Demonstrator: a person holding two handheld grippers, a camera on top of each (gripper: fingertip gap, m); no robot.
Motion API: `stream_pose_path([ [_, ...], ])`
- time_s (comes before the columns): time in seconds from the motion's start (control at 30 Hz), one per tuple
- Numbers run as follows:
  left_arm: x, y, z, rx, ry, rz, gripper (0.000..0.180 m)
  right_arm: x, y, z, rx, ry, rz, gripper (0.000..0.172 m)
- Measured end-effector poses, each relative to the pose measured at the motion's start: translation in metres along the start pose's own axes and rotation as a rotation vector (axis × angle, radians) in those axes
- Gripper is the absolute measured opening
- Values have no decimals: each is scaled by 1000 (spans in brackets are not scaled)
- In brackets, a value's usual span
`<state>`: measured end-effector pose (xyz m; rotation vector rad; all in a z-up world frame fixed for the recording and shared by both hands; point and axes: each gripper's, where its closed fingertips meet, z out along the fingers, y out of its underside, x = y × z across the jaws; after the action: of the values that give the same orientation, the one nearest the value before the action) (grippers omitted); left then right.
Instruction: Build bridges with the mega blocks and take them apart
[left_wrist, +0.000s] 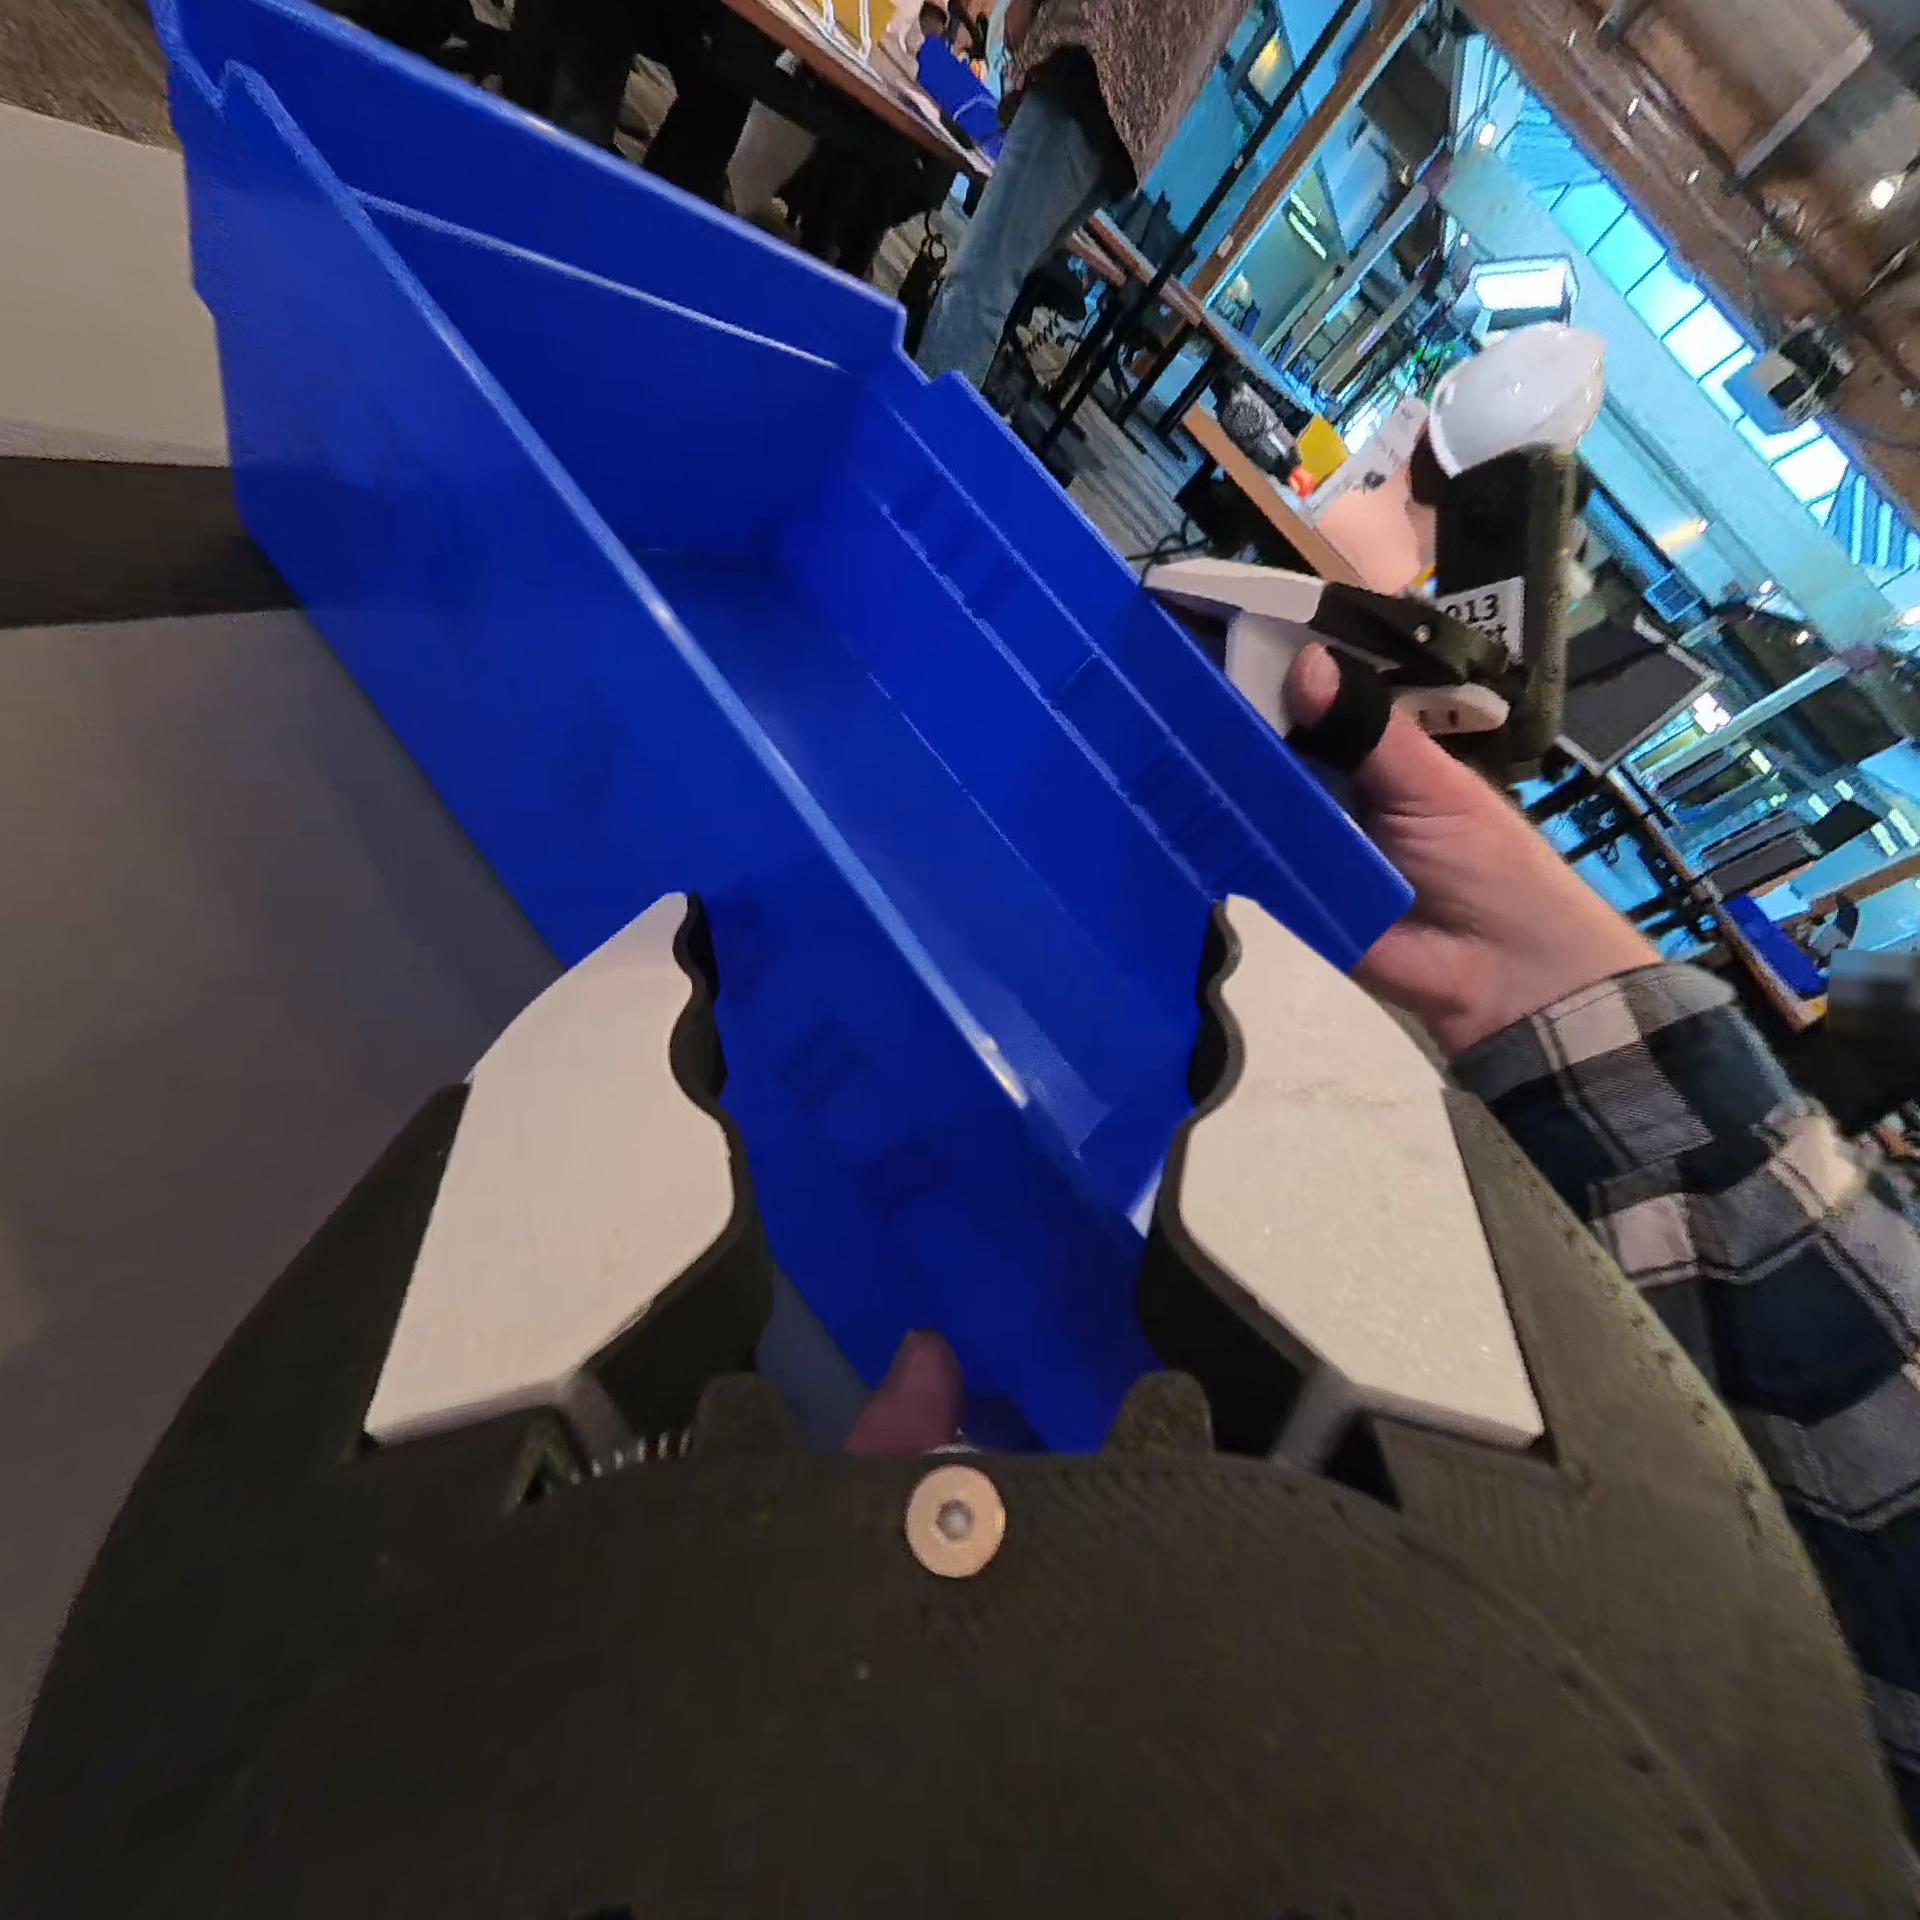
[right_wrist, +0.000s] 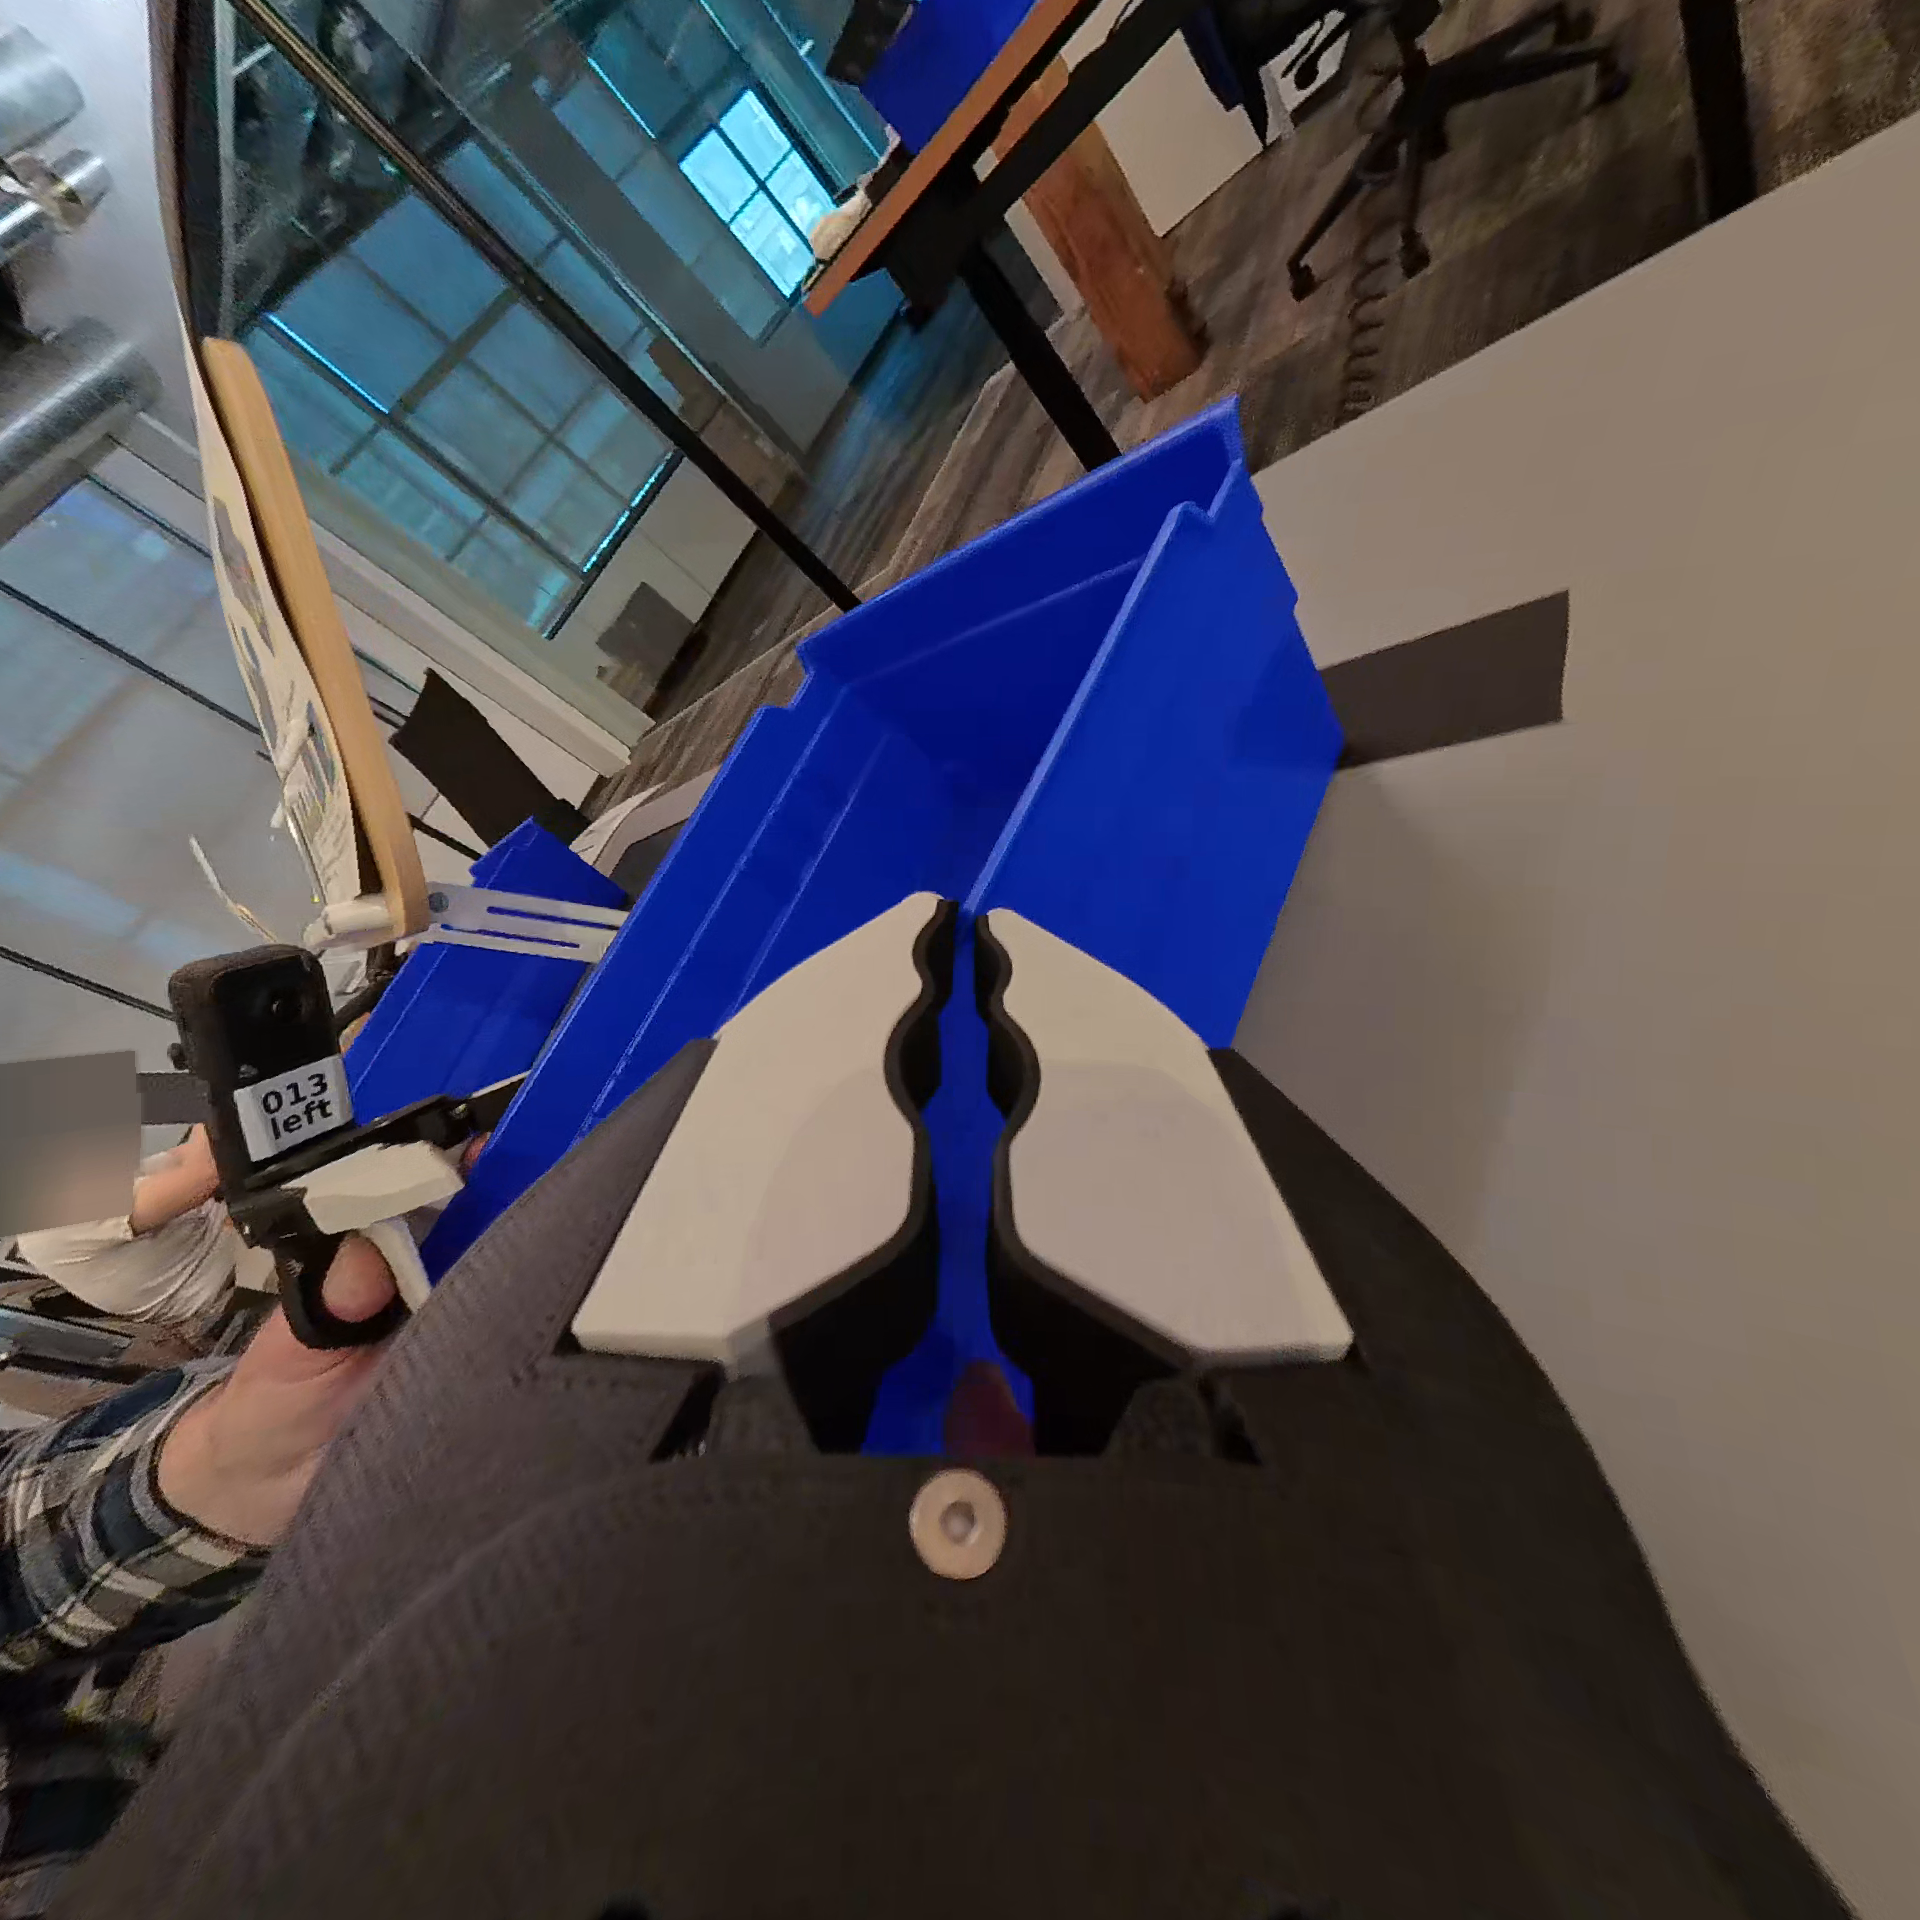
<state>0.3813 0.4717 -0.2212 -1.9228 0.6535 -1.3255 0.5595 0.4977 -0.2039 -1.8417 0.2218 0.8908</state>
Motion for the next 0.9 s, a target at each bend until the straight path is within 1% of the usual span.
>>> stream_pose_path([
  [0.1, -2, -6, 8, 35, 15, -27, 90, 9, -11, 8, 0, -10, -48, 3],
  [0.13, -4, -8, 9, 44, 19, -32, 89, 11, -14, 9, -10, -15, -65, 5],
  [0.2, -2, -6, 6, 36, 37, -22, 87, 14, -25, 2, -2, -1, -102, 26],
  [0.27, 9, -7, -8, 58, 68, 35, 77, 15, -39, -16, 19, 83, -180, 30],
  [0.3, 17, -7, -17, 68, 84, 66, 77, 12, -47, -27, 44, 139, -233, 32],
  [0.37, 41, -1, -42, 53, 146, 132, 78, -12, -62, -50, 101, 193, -340, 37],
  [0.4, 52, 0, -59, 55, 164, 184, 78, -34, -66, -60, 127, 193, -405, 34],
  [0.43, 64, 1, -79, 55, 183, 244, 77, -61, -66, -68, 138, 185, -481, 32],
  [0.5, 78, 1, -128, 66, 187, 364, 77, -117, -49, -71, 91, 169, -632, 31],
  [0.53, 80, -1, -155, 79, 169, 424, 75, -146, -36, -68, 64, 142, -693, 31],
  [0.6, 69, -9, -211, 114, 77, 531, 73, -199, -2, -55, 0, 77, -793, 30],
  [0.7, 26, -28, -298, 163, -137, 641, 69, -264, 57, -22, -94, -29, -869, 31],
  [0.77, -13, -38, -357, 165, -297, 688, 67, -298, 91, 3, -144, -83, -904, 34],
  [0.8, -40, -43, -388, 155, -411, 727, 67, -316, 105, 16, -152, -128, -917, 34],
  [0.83, -68, -47, -420, 132, -532, 755, 67, -332, 113, 28, -147, -155, -933, 33],
  [0.9, -118, -57, -480, 127, -702, 742, 66, -360, 117, 51, -84, -187, -1003, 27],
])
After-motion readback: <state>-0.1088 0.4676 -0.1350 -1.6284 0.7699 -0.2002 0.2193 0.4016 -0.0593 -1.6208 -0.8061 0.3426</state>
